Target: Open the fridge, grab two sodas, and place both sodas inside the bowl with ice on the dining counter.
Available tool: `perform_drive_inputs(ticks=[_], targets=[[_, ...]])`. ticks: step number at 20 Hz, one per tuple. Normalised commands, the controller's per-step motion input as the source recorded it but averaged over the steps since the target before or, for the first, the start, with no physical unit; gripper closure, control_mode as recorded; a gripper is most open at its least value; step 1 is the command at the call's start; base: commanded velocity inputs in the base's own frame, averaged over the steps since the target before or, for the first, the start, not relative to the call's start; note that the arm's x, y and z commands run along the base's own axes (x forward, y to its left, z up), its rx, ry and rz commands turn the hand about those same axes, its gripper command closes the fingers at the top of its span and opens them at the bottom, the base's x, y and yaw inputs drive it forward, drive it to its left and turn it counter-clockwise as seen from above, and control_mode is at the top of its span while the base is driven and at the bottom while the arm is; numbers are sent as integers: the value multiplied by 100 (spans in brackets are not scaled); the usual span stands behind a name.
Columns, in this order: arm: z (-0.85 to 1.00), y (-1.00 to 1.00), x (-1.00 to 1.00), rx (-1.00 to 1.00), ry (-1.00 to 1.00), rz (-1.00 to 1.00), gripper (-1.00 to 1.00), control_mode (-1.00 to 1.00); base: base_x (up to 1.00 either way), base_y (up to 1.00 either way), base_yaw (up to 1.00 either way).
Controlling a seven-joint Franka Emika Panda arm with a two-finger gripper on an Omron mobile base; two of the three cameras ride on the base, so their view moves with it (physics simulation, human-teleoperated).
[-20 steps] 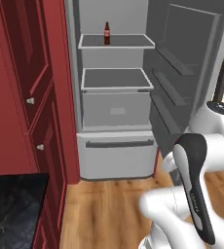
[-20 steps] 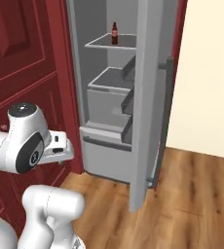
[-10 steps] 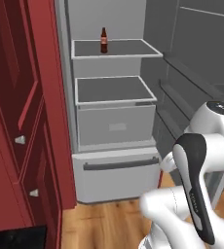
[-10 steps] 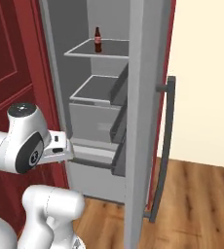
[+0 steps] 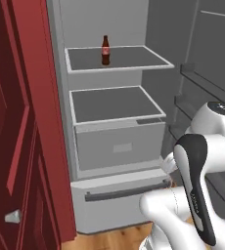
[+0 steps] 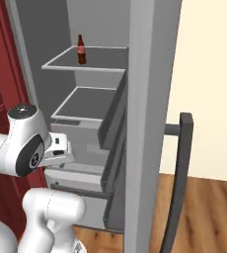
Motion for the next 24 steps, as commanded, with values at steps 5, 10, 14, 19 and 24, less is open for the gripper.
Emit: perform_drive_inputs(ticks=[5,10,14,19,24], targets=[[0,0,0,0,0,0,-100,100,78,31,-19],[0,0,0,0,0,0,-100,100,80,35,-19],[0,0,0,0,0,0,-100,100,79,36,-19],[0,0,0,0,0,0,-100,100,55,46,-7],[0,20,15,3,-3,3,-100,-100,28,28,4]])
